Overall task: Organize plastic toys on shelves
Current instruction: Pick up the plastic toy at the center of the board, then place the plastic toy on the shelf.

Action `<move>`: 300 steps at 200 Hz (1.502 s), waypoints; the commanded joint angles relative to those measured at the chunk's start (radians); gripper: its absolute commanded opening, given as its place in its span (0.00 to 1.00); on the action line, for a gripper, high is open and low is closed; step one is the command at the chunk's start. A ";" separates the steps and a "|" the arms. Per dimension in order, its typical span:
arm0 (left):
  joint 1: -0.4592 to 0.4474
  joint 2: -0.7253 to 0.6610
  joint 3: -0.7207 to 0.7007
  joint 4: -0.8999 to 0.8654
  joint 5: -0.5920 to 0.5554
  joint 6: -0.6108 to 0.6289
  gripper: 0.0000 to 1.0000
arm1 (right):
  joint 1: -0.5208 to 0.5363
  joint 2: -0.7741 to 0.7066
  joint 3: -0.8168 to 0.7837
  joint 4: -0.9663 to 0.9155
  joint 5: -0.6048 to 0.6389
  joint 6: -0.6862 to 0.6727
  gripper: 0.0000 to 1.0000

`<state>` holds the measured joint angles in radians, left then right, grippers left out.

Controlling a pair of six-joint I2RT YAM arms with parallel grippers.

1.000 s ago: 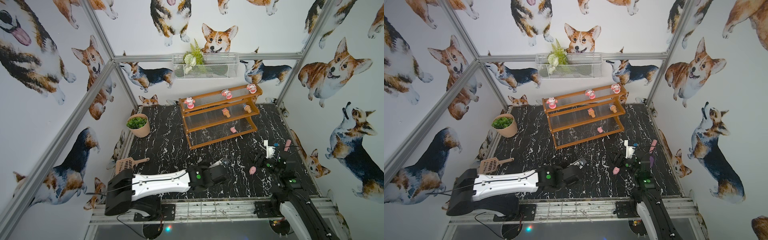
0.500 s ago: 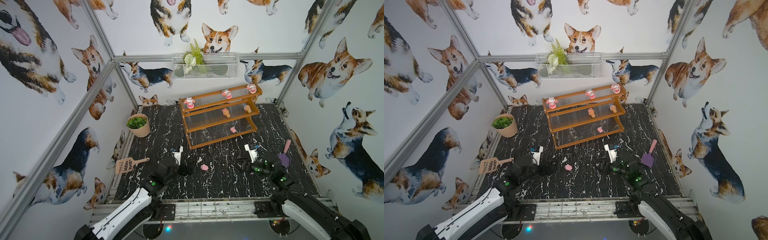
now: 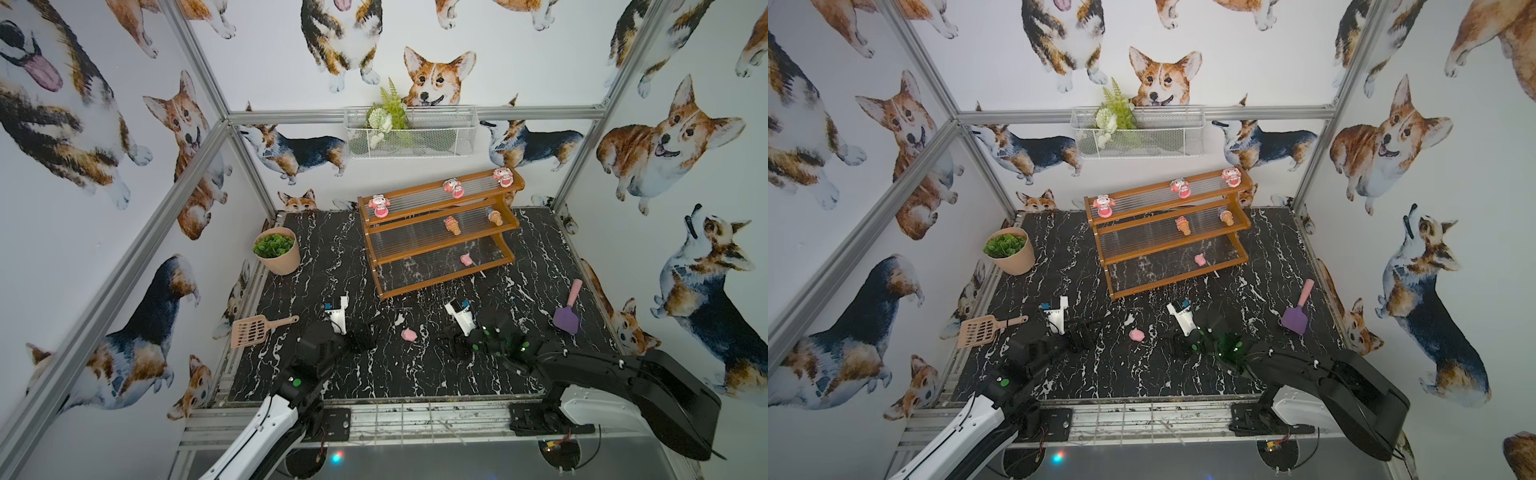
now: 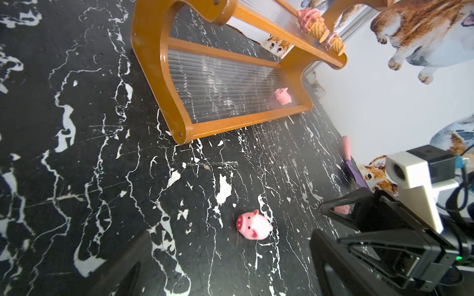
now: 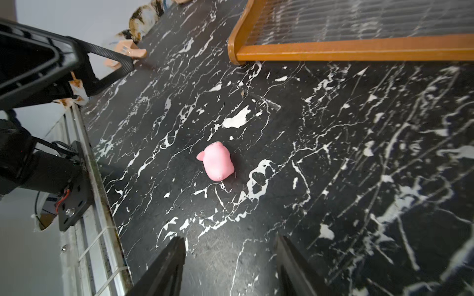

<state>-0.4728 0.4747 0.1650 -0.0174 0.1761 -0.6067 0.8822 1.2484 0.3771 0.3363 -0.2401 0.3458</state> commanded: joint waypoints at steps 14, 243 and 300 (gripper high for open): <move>0.012 -0.010 -0.017 -0.007 0.003 -0.016 0.99 | 0.039 0.222 0.125 0.091 0.027 -0.027 0.58; 0.021 -0.008 -0.021 0.010 0.034 -0.026 0.99 | 0.044 0.520 0.329 0.016 -0.110 -0.218 0.19; 0.022 -0.028 -0.024 0.005 0.033 -0.033 0.99 | 0.014 0.370 0.197 0.139 -0.030 -0.152 0.14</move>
<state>-0.4526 0.4561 0.1429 -0.0368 0.2066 -0.6323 0.9207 1.6867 0.6308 0.3927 -0.3355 0.1459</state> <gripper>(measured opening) 0.993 0.137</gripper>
